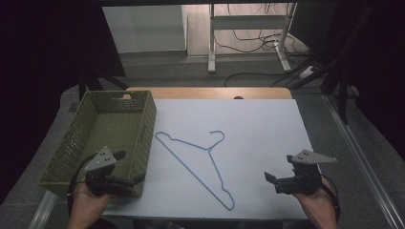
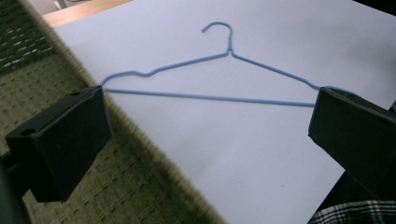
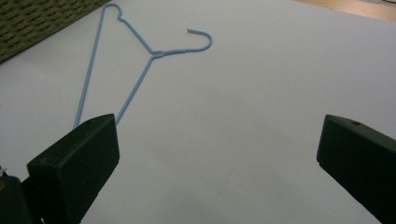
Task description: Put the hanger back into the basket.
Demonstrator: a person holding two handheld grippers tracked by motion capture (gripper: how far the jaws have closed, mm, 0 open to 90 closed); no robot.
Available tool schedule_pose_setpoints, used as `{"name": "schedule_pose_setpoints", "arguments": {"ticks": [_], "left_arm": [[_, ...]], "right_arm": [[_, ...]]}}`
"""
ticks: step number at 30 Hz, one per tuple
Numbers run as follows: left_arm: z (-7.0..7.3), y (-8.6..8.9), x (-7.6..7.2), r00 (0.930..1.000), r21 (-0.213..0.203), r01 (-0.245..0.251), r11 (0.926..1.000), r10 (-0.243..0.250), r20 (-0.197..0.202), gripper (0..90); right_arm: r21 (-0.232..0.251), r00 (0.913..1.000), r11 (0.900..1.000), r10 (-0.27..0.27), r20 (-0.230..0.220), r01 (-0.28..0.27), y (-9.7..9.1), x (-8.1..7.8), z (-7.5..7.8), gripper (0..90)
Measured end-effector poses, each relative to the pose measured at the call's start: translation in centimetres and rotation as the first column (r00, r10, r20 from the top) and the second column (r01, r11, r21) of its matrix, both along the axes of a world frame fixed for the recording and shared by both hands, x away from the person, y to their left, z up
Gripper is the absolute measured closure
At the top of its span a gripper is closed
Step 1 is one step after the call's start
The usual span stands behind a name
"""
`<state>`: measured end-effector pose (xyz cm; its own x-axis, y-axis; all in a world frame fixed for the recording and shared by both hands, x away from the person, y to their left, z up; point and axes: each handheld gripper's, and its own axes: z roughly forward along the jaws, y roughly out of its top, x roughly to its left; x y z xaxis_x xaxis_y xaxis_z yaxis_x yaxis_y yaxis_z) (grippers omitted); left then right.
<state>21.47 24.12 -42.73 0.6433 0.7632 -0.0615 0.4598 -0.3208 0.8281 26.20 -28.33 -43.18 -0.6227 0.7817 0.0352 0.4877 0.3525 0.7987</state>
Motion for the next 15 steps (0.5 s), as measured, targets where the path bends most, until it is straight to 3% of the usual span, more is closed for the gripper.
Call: {"name": "schedule_pose_setpoints", "arguments": {"ticks": [7,15], "left_arm": [[0.5,-1.8,0.6,0.9999,0.000,0.015,0.9999,-0.015,-0.003,0.0],[0.6,-4.7,1.7,0.9972,0.008,0.073,0.9973,-0.072,-0.017,0.0]], "right_arm": [[0.009,0.9997,0.9998,0.016,-0.018,-0.016,0.5,0.7,0.2,0.0],[0.004,0.9992,0.9995,0.032,-0.022,-0.032,1.0,1.4,0.6,0.0]]}}
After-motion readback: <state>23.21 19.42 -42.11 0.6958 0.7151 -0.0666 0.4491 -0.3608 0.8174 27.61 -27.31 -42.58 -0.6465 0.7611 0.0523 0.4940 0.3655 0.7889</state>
